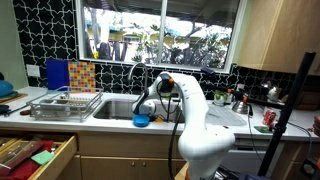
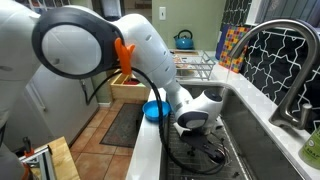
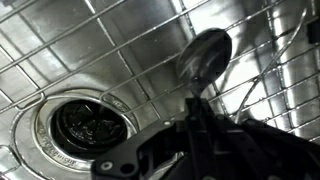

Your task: Remove the blue bowl from the sink, put it on the edge of the sink, remove the silver spoon from the sink and put it on the blue bowl

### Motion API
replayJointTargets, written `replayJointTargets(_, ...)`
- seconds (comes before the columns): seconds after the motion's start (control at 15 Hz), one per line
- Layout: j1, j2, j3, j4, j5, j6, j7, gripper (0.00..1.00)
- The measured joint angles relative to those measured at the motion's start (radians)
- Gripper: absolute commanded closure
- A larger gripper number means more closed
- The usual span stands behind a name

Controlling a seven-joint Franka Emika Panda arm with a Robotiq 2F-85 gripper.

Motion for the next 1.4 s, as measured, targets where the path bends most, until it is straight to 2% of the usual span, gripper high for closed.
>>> replayJointTargets(0.27,0.0,0.0,0.001,0.0,-0.001,-0.008,-0.001,0.98)
replayJointTargets(0.53,0.004,-0.025,-0.01,-0.007,-0.011,-0.065,-0.001,0.98)
replayJointTargets(1.0,0.031,-0.138,-0.076,-0.085,-0.066,-0.133,-0.001,0.98)
replayJointTargets(1.4,0.039,-0.225,-0.088,-0.156,-0.078,-0.183,-0.019,0.98)
